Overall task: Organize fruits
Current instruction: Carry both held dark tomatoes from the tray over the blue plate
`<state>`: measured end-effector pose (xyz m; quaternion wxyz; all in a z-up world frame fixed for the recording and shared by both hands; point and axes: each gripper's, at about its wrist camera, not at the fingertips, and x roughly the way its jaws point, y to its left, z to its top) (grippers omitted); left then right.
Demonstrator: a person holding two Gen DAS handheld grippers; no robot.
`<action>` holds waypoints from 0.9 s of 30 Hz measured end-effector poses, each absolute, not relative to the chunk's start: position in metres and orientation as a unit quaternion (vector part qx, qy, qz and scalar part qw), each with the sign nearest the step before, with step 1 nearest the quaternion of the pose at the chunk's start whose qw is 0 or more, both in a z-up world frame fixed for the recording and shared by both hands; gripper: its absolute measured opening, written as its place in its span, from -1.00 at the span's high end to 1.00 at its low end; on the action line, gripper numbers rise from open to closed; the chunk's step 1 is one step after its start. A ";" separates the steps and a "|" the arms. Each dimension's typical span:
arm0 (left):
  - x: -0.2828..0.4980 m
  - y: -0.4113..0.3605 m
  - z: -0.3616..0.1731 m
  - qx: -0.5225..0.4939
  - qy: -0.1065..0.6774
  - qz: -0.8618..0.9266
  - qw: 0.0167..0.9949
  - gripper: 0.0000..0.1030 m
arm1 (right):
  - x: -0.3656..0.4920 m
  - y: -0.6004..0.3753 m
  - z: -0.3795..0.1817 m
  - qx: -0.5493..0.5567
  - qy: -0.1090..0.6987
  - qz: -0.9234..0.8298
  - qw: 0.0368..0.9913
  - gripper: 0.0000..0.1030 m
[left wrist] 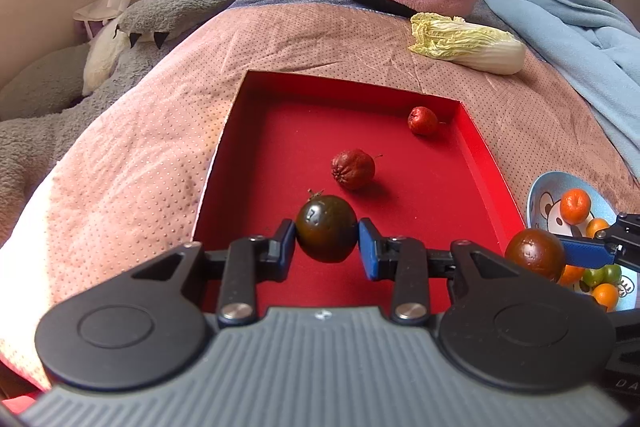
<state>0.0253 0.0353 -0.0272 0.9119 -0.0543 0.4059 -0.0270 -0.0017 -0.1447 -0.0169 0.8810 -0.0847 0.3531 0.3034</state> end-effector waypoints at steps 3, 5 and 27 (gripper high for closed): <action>0.021 0.030 -0.024 -0.053 0.399 -0.033 0.915 0.28 | -0.009 -0.150 -0.014 -0.086 0.351 0.302 0.882 0.11; 0.019 0.026 -0.021 -0.053 0.393 -0.038 0.917 0.28 | -0.014 -0.154 -0.012 -0.087 0.348 0.300 0.884 0.11; 0.011 -0.039 -0.005 -0.028 0.367 -0.101 0.924 0.28 | -0.057 -0.243 -0.001 -0.081 0.342 0.238 0.906 0.11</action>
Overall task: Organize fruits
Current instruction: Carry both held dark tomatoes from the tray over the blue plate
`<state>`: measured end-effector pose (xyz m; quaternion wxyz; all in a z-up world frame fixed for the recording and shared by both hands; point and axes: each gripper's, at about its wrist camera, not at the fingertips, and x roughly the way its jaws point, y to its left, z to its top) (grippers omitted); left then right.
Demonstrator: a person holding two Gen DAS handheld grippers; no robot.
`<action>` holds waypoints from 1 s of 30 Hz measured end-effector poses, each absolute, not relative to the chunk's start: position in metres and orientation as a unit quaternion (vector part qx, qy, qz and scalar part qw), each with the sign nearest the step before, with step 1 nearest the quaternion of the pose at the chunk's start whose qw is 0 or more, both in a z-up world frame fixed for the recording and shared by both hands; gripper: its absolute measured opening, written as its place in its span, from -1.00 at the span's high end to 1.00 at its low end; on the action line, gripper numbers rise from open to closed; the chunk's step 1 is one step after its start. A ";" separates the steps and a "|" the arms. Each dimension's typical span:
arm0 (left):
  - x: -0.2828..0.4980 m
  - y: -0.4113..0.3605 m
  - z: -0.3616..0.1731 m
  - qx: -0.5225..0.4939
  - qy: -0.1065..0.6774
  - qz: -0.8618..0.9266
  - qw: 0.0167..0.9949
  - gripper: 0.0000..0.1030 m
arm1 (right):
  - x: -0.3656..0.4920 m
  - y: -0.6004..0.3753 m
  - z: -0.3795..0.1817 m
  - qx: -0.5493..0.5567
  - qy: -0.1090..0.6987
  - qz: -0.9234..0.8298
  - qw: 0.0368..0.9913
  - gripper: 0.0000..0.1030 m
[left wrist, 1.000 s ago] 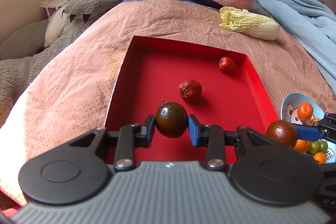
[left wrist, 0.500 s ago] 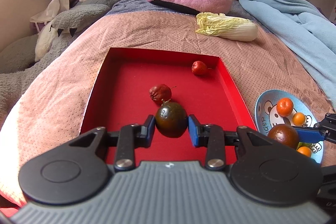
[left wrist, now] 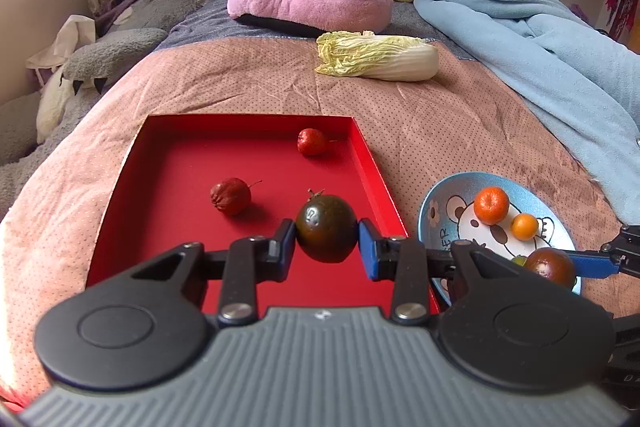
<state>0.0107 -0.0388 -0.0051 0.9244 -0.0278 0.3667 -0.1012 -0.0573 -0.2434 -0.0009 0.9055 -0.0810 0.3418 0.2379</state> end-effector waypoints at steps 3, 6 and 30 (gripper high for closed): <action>0.009 -0.047 -0.005 -0.026 0.366 -0.109 0.924 0.28 | -0.061 -0.256 -0.003 -0.079 0.345 0.229 0.907 0.11; 0.008 -0.056 -0.003 -0.022 0.365 -0.118 0.923 0.28 | -0.066 -0.267 -0.006 -0.077 0.349 0.221 0.907 0.11; 0.029 -0.137 -0.032 0.015 0.390 -0.183 0.902 0.28 | -0.073 -0.314 -0.022 -0.048 0.364 0.186 0.912 0.11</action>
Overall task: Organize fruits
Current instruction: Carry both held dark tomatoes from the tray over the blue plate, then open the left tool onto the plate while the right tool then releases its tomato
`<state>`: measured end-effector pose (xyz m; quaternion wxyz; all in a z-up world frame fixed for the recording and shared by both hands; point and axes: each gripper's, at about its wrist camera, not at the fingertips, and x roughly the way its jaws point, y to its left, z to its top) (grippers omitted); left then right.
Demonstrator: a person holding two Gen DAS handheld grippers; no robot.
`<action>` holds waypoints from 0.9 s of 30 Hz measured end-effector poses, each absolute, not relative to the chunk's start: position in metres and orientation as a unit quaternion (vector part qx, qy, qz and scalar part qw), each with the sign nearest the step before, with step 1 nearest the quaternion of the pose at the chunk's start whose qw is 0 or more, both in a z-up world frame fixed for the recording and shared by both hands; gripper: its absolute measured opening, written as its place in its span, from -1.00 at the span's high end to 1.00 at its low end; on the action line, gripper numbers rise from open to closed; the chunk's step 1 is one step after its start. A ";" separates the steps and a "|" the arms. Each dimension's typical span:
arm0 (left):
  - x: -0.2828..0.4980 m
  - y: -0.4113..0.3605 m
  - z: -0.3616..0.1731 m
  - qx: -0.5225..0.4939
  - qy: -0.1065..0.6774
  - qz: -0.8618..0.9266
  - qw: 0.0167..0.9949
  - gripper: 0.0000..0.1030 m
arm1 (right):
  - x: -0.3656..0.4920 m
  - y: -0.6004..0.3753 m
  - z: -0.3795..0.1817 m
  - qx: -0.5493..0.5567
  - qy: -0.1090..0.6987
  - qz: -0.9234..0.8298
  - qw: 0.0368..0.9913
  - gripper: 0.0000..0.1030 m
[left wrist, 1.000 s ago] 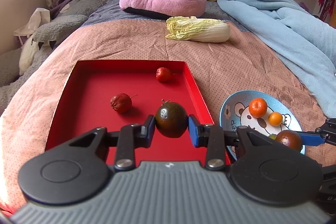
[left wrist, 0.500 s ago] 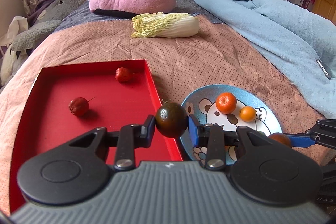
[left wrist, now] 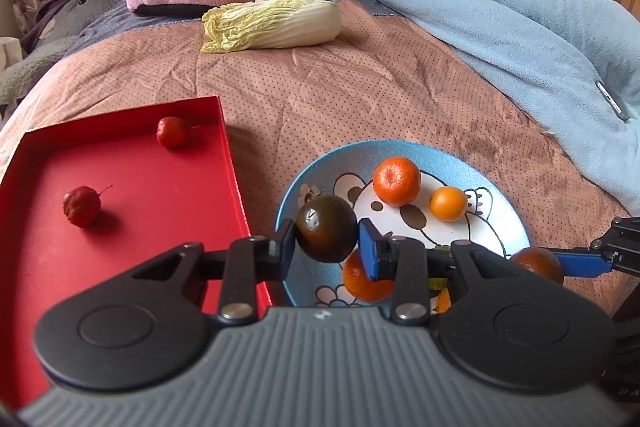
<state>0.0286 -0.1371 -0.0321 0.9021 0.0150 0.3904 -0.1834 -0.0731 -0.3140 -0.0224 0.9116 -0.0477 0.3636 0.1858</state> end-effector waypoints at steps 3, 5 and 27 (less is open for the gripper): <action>0.031 -0.140 -0.035 0.017 0.395 -0.186 0.899 0.27 | -0.072 -0.315 -0.024 -0.047 0.365 0.186 0.911 0.11; 0.032 -0.141 -0.037 0.018 0.400 -0.189 0.897 0.26 | -0.072 -0.315 -0.025 -0.046 0.365 0.186 0.911 0.11; 0.024 -0.141 -0.027 0.014 0.385 -0.193 0.903 -0.03 | -0.071 -0.312 -0.022 -0.048 0.361 0.189 0.912 0.11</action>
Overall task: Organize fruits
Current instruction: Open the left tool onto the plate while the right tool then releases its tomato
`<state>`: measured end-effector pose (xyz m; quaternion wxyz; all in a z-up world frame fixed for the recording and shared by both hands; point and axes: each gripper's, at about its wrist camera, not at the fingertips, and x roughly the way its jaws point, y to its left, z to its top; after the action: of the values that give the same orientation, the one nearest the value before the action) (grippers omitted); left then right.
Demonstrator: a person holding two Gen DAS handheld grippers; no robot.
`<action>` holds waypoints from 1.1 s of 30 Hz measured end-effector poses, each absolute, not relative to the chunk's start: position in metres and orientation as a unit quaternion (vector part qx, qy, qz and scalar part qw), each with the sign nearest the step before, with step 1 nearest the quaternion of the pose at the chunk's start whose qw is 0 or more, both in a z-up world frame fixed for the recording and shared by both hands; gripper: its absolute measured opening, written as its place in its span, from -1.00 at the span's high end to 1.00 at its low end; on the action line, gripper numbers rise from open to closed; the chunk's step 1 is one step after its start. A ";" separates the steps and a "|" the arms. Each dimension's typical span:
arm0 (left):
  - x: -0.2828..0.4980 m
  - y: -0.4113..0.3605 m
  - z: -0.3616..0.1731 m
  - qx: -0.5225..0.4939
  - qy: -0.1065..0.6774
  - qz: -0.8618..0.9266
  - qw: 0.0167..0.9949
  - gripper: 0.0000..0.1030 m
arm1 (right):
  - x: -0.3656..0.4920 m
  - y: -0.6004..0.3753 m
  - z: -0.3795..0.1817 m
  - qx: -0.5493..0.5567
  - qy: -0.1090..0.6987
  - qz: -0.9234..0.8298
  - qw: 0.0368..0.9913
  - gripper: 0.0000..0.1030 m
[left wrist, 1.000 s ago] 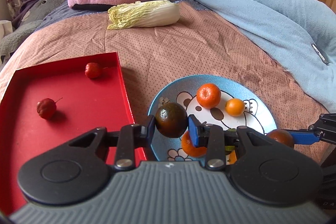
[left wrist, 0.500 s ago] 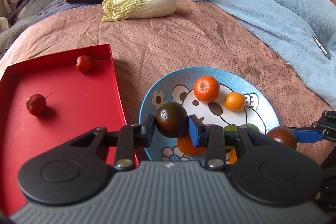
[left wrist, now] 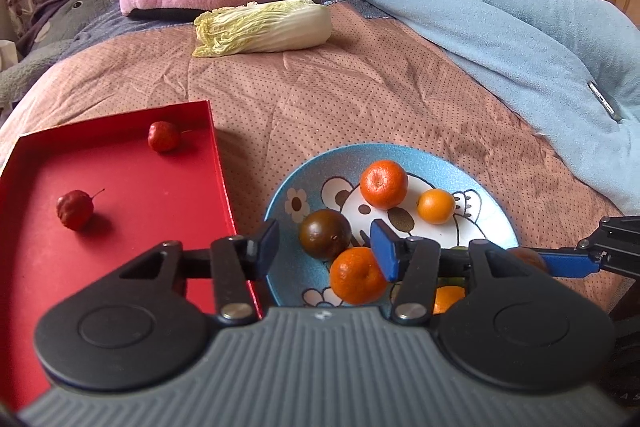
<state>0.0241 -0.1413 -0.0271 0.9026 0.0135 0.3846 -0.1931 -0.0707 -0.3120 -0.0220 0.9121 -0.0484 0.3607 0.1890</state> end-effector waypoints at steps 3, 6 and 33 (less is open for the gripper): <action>0.021 -0.140 -0.025 0.015 0.383 -0.194 0.903 -0.03 | -0.070 -0.312 -0.022 -0.048 0.361 0.189 0.912 0.11; 0.017 -0.136 -0.022 0.015 0.381 -0.196 0.904 -0.03 | -0.069 -0.313 -0.023 -0.048 0.363 0.188 0.912 0.11; -0.003 -0.108 -0.016 -0.005 0.385 -0.179 0.905 -0.03 | -0.019 -0.302 -0.042 -0.046 0.371 0.172 0.912 0.11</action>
<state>-0.0033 -0.1082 -0.0158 0.9055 -0.0052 0.3847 -0.1792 -0.0189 -0.3024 -0.0417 0.9116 -0.0459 0.3708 0.1716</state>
